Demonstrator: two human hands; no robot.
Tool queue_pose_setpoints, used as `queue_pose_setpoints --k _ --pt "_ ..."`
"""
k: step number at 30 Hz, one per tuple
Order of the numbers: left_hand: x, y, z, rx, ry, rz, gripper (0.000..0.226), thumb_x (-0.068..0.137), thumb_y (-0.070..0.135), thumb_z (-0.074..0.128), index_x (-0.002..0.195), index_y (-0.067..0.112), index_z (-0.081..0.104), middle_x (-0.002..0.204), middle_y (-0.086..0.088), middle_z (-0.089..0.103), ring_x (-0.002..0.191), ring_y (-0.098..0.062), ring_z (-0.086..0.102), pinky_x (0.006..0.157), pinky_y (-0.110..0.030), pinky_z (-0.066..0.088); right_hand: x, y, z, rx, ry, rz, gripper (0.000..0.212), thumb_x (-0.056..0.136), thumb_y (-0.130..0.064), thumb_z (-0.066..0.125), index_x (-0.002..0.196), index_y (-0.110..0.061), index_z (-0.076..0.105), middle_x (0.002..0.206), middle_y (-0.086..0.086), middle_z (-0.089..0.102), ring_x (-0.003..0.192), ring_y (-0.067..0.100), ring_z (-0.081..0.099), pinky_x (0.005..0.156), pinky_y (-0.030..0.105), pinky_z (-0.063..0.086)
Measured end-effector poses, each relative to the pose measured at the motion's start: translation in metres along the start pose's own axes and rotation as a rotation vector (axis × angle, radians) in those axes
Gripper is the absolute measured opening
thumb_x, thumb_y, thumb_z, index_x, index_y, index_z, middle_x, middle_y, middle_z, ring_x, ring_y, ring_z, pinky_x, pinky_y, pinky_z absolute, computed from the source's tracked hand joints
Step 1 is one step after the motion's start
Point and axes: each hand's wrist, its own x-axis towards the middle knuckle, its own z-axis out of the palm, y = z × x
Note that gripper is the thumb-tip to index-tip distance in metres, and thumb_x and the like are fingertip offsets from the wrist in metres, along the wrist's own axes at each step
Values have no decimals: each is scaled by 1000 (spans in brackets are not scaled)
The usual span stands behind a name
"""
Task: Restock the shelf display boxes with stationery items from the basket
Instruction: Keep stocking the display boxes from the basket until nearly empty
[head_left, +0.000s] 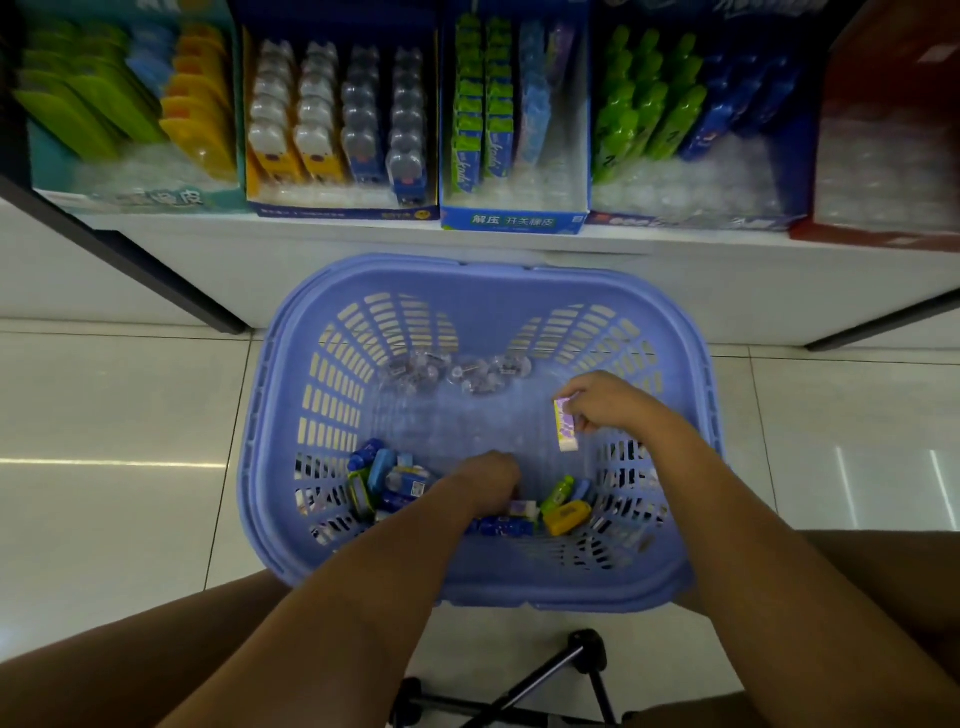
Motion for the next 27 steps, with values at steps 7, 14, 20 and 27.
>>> queue_pose_setpoints --k 7,14,20,27 --pt "-11 2 -16 -493 122 -109 23 84 22 71 88 -1 72 89 -17 68 75 -17 60 75 -29 48 -39 -9 -28 582 -74 -170 19 92 1 54 110 1 58 77 15 63 62 16 65 57 20 54" --pt "-76 9 -110 -1547 407 -5 10 87 8 64 79 13 65 67 -2 57 53 -7 56 57 -21 55 -81 -49 -59 875 126 -561 20 86 7 57 97 -7 64 72 0 71 63 8 67 65 15 54" --pt "-134 15 -158 -1503 821 156 15 81 0 68 82 8 56 85 -7 68 73 -14 66 67 -24 57 -102 -97 -88 702 638 -800 16 84 0 65 90 -15 63 77 -1 67 68 6 64 71 18 53" --pt "-161 23 -173 -1556 919 262 5 87 0 60 91 -1 58 76 -3 74 69 -15 70 62 -23 56 -70 -157 -143 159 1044 -803 13 83 -1 59 93 3 67 90 15 71 84 19 68 78 17 51"
